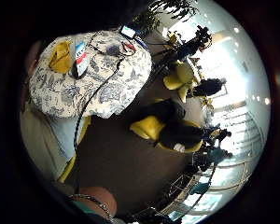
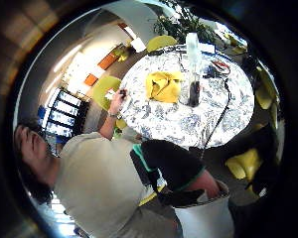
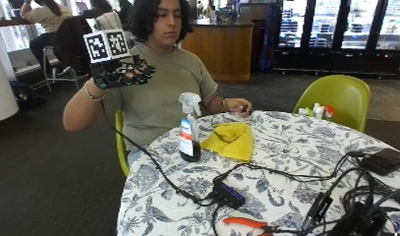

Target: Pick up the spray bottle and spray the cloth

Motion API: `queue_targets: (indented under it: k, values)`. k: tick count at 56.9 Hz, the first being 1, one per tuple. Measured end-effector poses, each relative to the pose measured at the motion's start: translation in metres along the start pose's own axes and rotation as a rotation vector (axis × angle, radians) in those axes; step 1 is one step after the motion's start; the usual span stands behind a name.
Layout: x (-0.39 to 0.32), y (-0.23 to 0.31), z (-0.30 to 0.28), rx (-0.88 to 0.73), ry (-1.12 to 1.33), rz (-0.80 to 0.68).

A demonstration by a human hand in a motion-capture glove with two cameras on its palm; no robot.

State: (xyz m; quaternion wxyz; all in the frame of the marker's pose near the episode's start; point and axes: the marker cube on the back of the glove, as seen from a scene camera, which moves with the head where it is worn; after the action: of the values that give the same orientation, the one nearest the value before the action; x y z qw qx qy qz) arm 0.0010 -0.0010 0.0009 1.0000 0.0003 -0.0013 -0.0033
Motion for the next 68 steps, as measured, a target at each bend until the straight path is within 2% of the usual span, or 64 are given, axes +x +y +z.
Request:
queue_targets:
  k: [7, 18, 25, 33, 38, 45, 54, 57, 61, 62, 65, 68]
  values:
    - [0.001, -0.003, 0.004, 0.025, -0.015, 0.011]
    - [0.004, -0.008, 0.024, 0.244, -0.057, 0.136]
    - [-0.003, -0.009, 0.051, 0.312, -0.356, 0.199]
    - [-0.004, -0.027, 0.087, 0.266, -0.804, 0.239]
    - [-0.011, -0.043, 0.109, 0.258, -0.932, 0.297]
    - [-0.015, -0.065, 0.128, 0.224, -1.034, 0.372]
    - [-0.009, -0.095, 0.141, 0.304, -1.122, 0.430]
    - [-0.005, -0.104, 0.145, 0.381, -1.142, 0.452]
    - [0.004, -0.121, 0.149, 0.595, -1.092, 0.477]
    - [0.005, -0.123, 0.150, 0.603, -1.085, 0.483]
    - [0.001, -0.115, 0.152, 0.491, -1.098, 0.499]
    - [0.001, -0.115, 0.153, 0.463, -1.094, 0.520]
